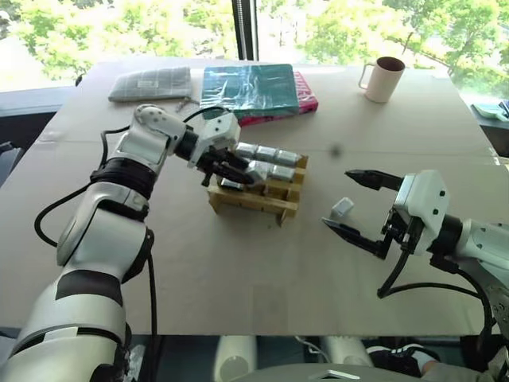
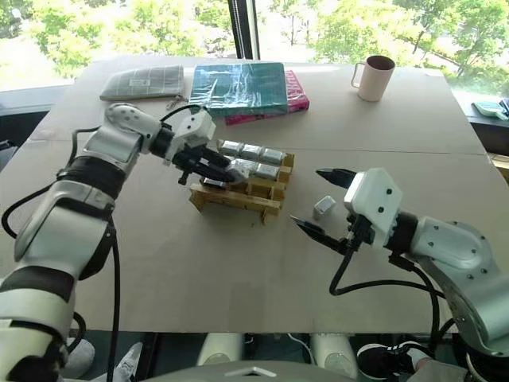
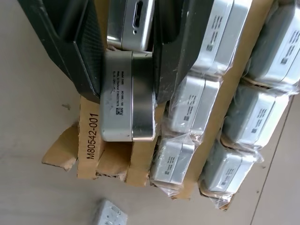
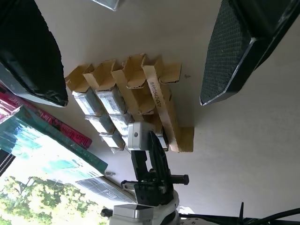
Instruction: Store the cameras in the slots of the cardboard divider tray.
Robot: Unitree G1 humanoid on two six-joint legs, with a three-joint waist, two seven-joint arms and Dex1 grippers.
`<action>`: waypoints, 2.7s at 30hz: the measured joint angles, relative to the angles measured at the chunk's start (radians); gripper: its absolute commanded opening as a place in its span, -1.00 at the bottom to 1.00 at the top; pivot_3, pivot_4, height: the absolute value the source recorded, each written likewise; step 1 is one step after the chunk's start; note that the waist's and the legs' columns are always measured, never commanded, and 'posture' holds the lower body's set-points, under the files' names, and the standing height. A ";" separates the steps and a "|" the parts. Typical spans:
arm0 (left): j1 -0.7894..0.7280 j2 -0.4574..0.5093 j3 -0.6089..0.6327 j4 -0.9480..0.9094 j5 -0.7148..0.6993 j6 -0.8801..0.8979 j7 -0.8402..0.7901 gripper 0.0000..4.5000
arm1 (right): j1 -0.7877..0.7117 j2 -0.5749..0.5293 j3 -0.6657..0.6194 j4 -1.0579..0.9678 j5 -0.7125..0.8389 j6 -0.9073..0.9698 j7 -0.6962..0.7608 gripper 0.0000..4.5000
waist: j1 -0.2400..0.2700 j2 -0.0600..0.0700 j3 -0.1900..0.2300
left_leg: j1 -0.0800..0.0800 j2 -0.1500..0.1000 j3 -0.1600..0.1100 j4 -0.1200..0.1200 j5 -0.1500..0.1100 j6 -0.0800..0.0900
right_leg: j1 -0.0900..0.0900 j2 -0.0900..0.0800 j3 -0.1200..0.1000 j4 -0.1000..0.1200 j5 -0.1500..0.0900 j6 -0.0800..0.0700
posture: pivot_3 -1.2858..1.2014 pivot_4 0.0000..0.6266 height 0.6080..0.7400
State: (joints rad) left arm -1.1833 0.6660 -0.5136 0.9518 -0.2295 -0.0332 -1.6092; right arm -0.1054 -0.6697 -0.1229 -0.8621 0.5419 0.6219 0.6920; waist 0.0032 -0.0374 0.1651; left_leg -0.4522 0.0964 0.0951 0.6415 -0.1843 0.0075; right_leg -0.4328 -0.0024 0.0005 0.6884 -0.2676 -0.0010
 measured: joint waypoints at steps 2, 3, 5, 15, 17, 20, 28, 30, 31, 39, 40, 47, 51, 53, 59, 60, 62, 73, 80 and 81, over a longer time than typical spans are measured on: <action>-0.003 -0.003 -0.014 0.011 0.001 -0.015 0.000 -0.64 | 0.014 -0.010 -0.005 -0.006 0.001 0.000 -0.004 0.99 | -0.002 0.000 0.000 | 0.000 0.000 -0.001 0.000 0.000 0.000 | 0.000 0.000 0.000 0.000 0.000 0.000 | 0.03 -0.52 1.00; -0.008 -0.003 -0.027 0.019 0.001 -0.027 0.000 -0.64 | 0.026 -0.017 -0.010 -0.009 0.002 0.000 -0.004 0.99 | -0.003 0.000 0.000 | 0.000 0.000 -0.001 0.000 0.000 0.000 | 0.000 0.000 -0.001 0.000 0.000 0.000 | 0.03 -0.52 1.00; -0.019 -0.001 -0.047 0.026 0.002 -0.052 0.000 -0.64 | 0.046 -0.027 -0.017 -0.014 0.003 -0.001 -0.005 0.99 | -0.004 0.000 0.000 | 0.000 0.000 -0.002 0.001 0.000 0.000 | 0.001 0.000 -0.001 0.001 0.000 0.000 | 0.03 -0.52 1.00; -0.030 -0.002 -0.089 0.083 0.035 -0.160 -0.001 -0.64 | 0.177 -0.051 -0.113 -0.045 0.017 -0.020 -0.004 0.99 | -0.007 0.000 0.000 | 0.000 0.000 -0.005 0.004 0.000 0.000 | 0.003 0.000 -0.003 0.002 0.000 0.001 | 0.03 -0.52 1.00; -0.033 -0.006 -0.089 0.097 0.048 -0.179 -0.001 -0.64 | 0.204 -0.051 -0.131 -0.062 0.019 -0.027 -0.005 0.99 | -0.011 0.000 0.000 | 0.000 0.000 -0.005 0.005 0.000 0.000 | 0.003 0.000 -0.003 0.004 -0.002 0.003 | 0.03 -0.52 1.00; -0.045 -0.019 -0.089 0.117 0.074 -0.210 -0.001 -0.64 | 0.219 -0.051 -0.131 -0.073 0.020 -0.038 -0.006 0.99 | -0.014 0.000 0.000 | 0.000 0.000 -0.006 0.008 0.000 0.000 | 0.003 0.000 -0.003 0.006 -0.002 0.004 | 0.03 -0.52 1.00; -0.049 -0.022 -0.079 0.058 0.047 -0.220 -0.001 0.52 | 0.219 -0.051 -0.131 -0.076 0.020 -0.045 -0.020 1.00 | -0.013 0.000 0.000 | 0.000 0.000 -0.007 0.009 0.000 0.000 | 0.003 0.000 -0.004 0.007 -0.002 0.004 | 0.03 -0.52 1.00; -0.037 0.026 -0.080 -0.050 -0.023 -0.166 -0.001 0.69 | 0.221 -0.052 -0.130 -0.077 0.019 -0.053 -0.021 1.00 | -0.014 0.000 0.000 | -0.001 0.000 -0.008 0.009 0.000 0.000 | 0.003 0.000 -0.005 0.007 -0.002 0.004 | 0.03 -0.52 1.00; -0.031 0.062 -0.082 -0.115 -0.076 -0.108 -0.001 0.69 | 0.222 -0.054 -0.129 -0.076 0.016 -0.060 -0.021 1.00 | -0.019 0.000 0.000 | 0.000 0.001 -0.009 0.009 0.000 0.000 | 0.003 0.000 -0.004 0.007 -0.002 0.004 | 0.03 -0.52 1.00; 0.212 0.220 0.214 -0.573 -0.456 0.424 0.070 0.69 | 0.088 -0.134 0.061 0.056 -0.154 -0.131 0.010 1.00 | -0.030 0.003 -0.002 | 0.006 0.002 -0.011 0.010 0.000 0.000 | 0.008 0.000 -0.003 0.009 -0.002 0.004 | 0.03 -0.52 1.00; 0.358 0.224 0.314 -0.685 -0.527 0.503 0.129 0.69 | 0.048 -0.162 0.119 0.121 -0.220 -0.170 0.032 1.00 | -0.030 0.004 -0.002 | 0.007 0.002 -0.012 0.010 0.000 0.000 | 0.009 0.001 -0.004 0.008 -0.003 0.004 | 0.03 -0.52 1.00; 0.869 0.193 0.538 -1.077 -0.616 0.549 0.298 0.69 | -0.153 -0.195 0.262 0.427 -0.390 -0.345 0.141 1.00 | -0.020 0.002 -0.001 | 0.007 0.003 -0.008 0.011 0.000 0.000 | 0.010 0.001 -0.003 0.007 -0.002 0.004 | 0.03 -0.52 1.00; 1.117 0.154 0.658 -1.241 -0.636 0.543 0.380 0.69 | -0.252 -0.200 0.337 0.603 -0.456 -0.504 0.258 1.00 | -0.007 0.003 -0.001 | 0.007 0.003 -0.008 0.011 0.000 0.000 | 0.010 0.000 -0.004 0.007 -0.003 0.003 | 0.03 -0.52 1.00; 1.208 0.128 0.704 -1.311 -0.639 0.543 0.429 0.69 | -0.305 -0.195 0.369 0.689 -0.477 -0.584 0.318 1.00 | -0.009 0.003 -0.001 | 0.008 0.003 -0.006 0.011 0.000 0.000 | 0.010 0.000 -0.004 0.007 -0.002 0.004 | 0.03 -0.52 1.00; 1.316 0.112 0.754 -1.442 -0.653 0.555 0.522 0.69 | -0.420 -0.136 0.427 0.865 -0.502 -0.708 0.423 1.00 | -0.010 0.003 -0.001 | 0.010 0.004 -0.005 0.010 0.000 0.000 | 0.011 0.000 -0.004 0.008 -0.002 0.002 | 0.03 -0.52 1.00; 1.327 0.109 0.760 -1.464 -0.662 0.561 0.538 0.69 | -0.429 -0.134 0.434 0.902 -0.512 -0.738 0.440 1.00 | -0.009 0.003 -0.001 | 0.010 0.004 -0.004 0.010 0.000 0.000 | 0.011 0.000 -0.003 0.008 0.000 0.000 | 0.03 -0.52 1.00; 1.341 0.108 0.778 -1.504 -0.680 0.576 0.574 0.69 | -0.455 -0.115 0.444 0.982 -0.530 -0.791 0.462 1.00 | -0.011 0.003 -0.001 | 0.010 0.004 -0.003 0.010 0.000 0.000 | 0.011 0.000 -0.003 0.008 0.000 -0.001 | 0.03 -0.52 1.00; 1.369 0.112 0.820 -1.619 -0.739 0.640 0.749 0.70 | -0.579 -0.012 0.462 1.302 -0.558 -1.001 0.537 -0.65 | -0.018 0.003 -0.001 | 0.023 0.005 0.002 0.005 0.000 0.000 | 0.019 0.001 0.002 0.007 0.000 -0.001 | 0.03 -0.52 1.00; 1.421 0.072 0.820 -1.616 -0.678 0.602 0.776 0.70 | -0.516 -0.003 0.436 1.085 -0.450 -0.762 0.550 -0.67 | -0.016 0.004 -0.001 | 0.024 0.005 0.004 0.002 0.000 -0.001 | 0.017 0.000 0.009 0.007 0.000 -0.001 | 0.03 -0.52 1.00; 1.429 0.064 0.820 -1.610 -0.669 0.591 0.775 0.70 | -0.513 0.001 0.420 1.027 -0.424 -0.683 0.535 -0.67 | -0.017 0.004 -0.001 | 0.024 0.005 0.003 0.001 0.000 -0.001 | 0.017 0.000 0.010 0.007 0.000 -0.001 | 0.03 -0.52 1.00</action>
State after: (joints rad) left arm 0.2461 0.7301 0.3061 -0.6577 -0.8986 0.5578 -0.8341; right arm -0.6182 -0.6687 0.2970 0.1646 0.1176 -0.0608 1.2274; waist -0.0137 -0.0337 0.1644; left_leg -0.4277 0.1016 0.0985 0.6426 -0.1844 0.0070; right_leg -0.4158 -0.0026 0.0107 0.6955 -0.2675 -0.0022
